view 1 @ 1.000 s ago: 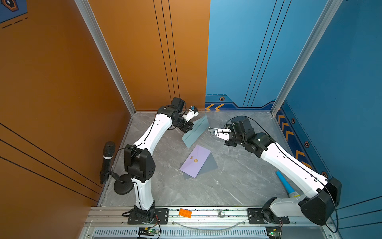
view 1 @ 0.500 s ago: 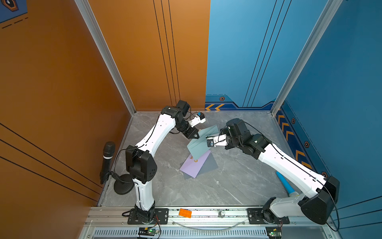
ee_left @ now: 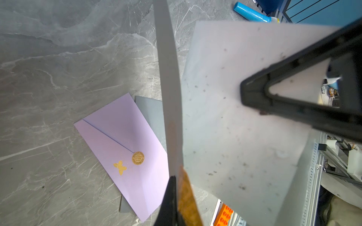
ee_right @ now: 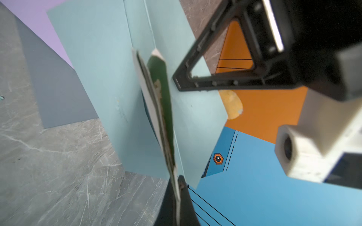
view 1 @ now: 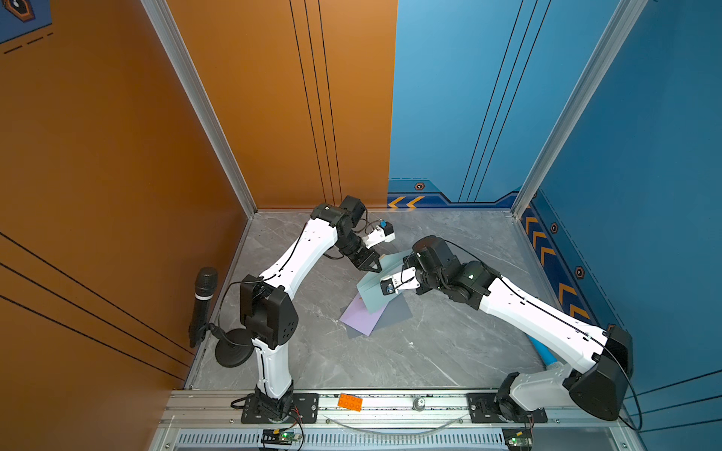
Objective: Fold the letter paper in half and place it into the envelope
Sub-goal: Place the letter paper in the envelope.
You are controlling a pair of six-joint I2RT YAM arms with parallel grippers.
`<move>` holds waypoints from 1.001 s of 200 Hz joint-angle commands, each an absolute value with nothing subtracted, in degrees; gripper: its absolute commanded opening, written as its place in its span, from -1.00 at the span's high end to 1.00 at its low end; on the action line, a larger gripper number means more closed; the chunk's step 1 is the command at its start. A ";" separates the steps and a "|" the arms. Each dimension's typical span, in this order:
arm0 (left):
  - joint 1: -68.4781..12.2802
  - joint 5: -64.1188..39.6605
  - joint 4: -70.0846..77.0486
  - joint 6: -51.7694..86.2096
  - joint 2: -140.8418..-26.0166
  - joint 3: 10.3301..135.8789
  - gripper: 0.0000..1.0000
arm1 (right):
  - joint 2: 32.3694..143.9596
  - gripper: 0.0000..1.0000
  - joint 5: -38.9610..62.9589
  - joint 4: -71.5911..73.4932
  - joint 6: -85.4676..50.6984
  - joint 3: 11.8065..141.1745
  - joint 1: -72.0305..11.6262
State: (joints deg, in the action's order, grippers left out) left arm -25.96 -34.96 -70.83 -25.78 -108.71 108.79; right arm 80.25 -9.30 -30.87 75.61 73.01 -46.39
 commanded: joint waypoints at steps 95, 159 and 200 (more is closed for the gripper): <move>-27.69 -38.34 -75.50 -28.04 -104.68 106.90 1.00 | 78.78 1.00 -6.63 -19.51 72.10 66.16 -48.04; -27.86 -39.78 -77.17 -28.86 -104.59 106.52 1.00 | 76.29 1.00 -10.43 -15.52 75.06 62.93 -47.90; -28.21 -40.58 -77.78 -29.22 -104.41 106.35 1.00 | 76.18 1.00 -8.91 -14.37 74.61 61.83 -48.50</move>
State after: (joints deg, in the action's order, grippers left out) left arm -27.46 -38.13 -75.61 -27.66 -106.69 106.94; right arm 76.97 -9.28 -16.05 74.81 62.94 -47.70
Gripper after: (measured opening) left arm 0.048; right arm 0.054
